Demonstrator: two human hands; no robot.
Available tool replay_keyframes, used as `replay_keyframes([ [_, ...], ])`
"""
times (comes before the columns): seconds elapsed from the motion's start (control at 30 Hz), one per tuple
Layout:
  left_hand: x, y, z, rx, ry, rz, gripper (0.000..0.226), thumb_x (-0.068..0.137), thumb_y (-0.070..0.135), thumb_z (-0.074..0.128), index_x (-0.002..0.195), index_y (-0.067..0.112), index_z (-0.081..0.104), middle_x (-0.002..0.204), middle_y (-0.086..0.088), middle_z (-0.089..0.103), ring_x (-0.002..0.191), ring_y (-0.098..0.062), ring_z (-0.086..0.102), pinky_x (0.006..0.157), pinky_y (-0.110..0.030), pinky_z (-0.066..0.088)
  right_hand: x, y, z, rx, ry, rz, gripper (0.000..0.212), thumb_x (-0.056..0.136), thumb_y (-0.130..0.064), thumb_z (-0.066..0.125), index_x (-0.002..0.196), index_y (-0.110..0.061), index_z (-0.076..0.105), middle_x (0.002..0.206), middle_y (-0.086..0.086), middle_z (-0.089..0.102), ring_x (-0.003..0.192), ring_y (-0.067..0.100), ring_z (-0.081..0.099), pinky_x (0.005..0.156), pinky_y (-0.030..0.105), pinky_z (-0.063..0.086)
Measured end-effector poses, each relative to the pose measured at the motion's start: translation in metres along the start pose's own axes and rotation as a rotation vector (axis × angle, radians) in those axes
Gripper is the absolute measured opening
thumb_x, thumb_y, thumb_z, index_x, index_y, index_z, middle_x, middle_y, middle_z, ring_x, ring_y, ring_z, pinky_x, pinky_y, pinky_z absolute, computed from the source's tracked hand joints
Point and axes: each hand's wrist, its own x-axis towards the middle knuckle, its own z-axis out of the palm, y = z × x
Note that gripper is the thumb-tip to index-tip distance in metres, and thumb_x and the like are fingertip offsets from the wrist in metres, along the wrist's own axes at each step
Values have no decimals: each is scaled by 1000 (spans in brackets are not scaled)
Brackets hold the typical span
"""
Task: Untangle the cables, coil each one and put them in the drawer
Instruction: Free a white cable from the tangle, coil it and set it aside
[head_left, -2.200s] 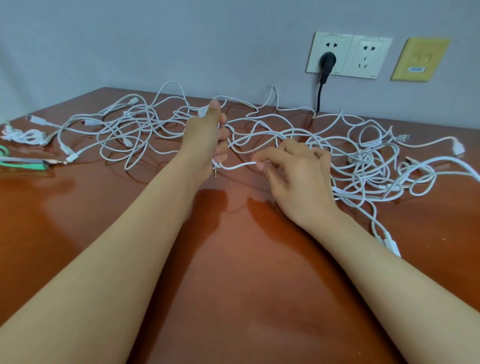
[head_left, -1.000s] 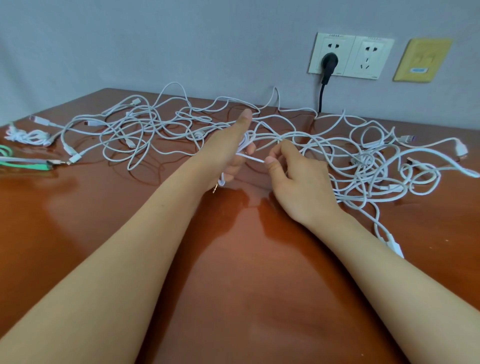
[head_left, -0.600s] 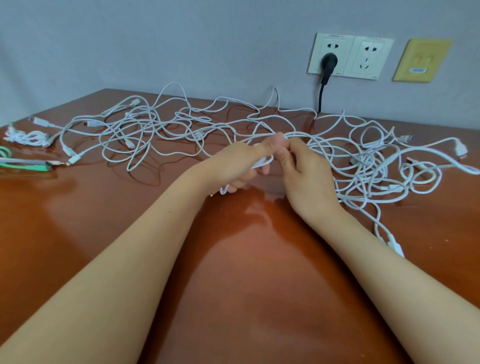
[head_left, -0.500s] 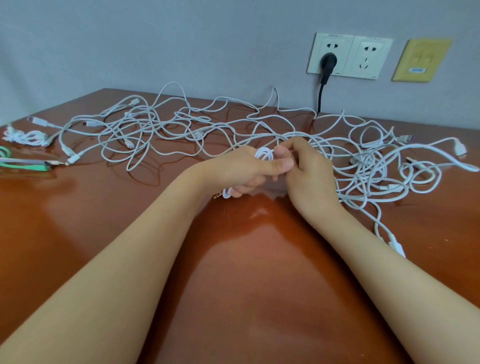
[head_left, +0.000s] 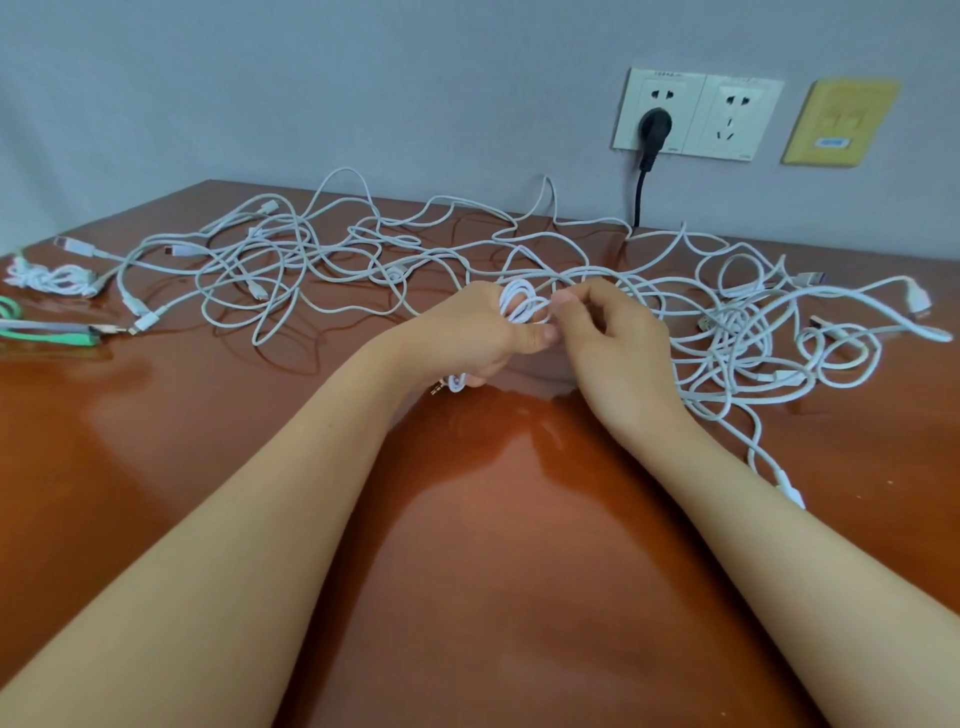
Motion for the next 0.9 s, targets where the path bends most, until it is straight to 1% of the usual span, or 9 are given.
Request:
replay_keyframes([
  [0.17,1,-1,1,125,46,12,38,89,18,62,62,15,35,33,9,27,31,-8,23,39,-16,23,0,-1,-2,50,-17,4,22,86,-28,62,66,-29,53,66,-8,58,63,4,49,65,22,37],
  [0.27,1,-1,0,127,53,9,41,89,21,63,59,16,36,32,9,28,31,-8,23,39,-17,23,0,0,-1,31,-49,-59,19,88,-22,60,73,-29,51,65,-10,53,61,1,46,62,17,35],
  [0.4,2,-3,0,147,-11,14,39,86,23,67,61,12,39,32,7,28,29,-9,25,38,-16,23,-1,0,1,70,-61,-131,11,83,-22,55,77,-30,48,68,-9,51,62,3,43,62,24,35],
  [0.5,1,-2,0,84,-93,6,14,93,17,57,86,7,48,34,7,26,30,-8,22,36,-13,21,1,0,0,164,-21,-64,21,86,-17,61,74,-30,49,61,-6,47,56,8,40,61,29,37],
  [0.53,0,-1,0,36,-118,-7,13,95,15,51,86,8,48,34,7,25,30,-7,20,36,-13,19,1,1,0,195,-8,-35,22,87,-15,61,75,-29,49,61,-4,46,57,9,41,62,31,39],
  [0.6,-1,0,1,-63,-168,-40,22,99,16,43,78,7,45,35,6,25,29,-6,19,36,-11,16,2,2,1,236,6,6,24,92,-11,53,77,-29,48,63,-4,49,62,12,46,70,41,48],
  [0.67,-2,1,3,-108,-173,-51,25,100,19,39,82,4,48,35,5,25,28,-5,18,36,-10,16,1,2,1,207,19,0,28,95,-9,45,77,-29,48,64,-6,51,65,15,49,76,44,50],
  [0.77,0,1,2,-138,-42,-20,32,101,20,37,79,8,55,34,7,24,28,-5,18,39,-12,13,1,1,1,56,15,-12,20,95,-10,43,82,-25,47,64,-8,52,65,16,50,72,34,44],
  [0.9,6,-3,-3,-186,182,21,31,101,22,38,82,4,56,34,8,24,29,-7,17,42,-14,12,-3,-2,2,-233,-93,-43,11,92,-17,44,100,-20,51,71,-1,60,85,34,57,85,44,42],
])
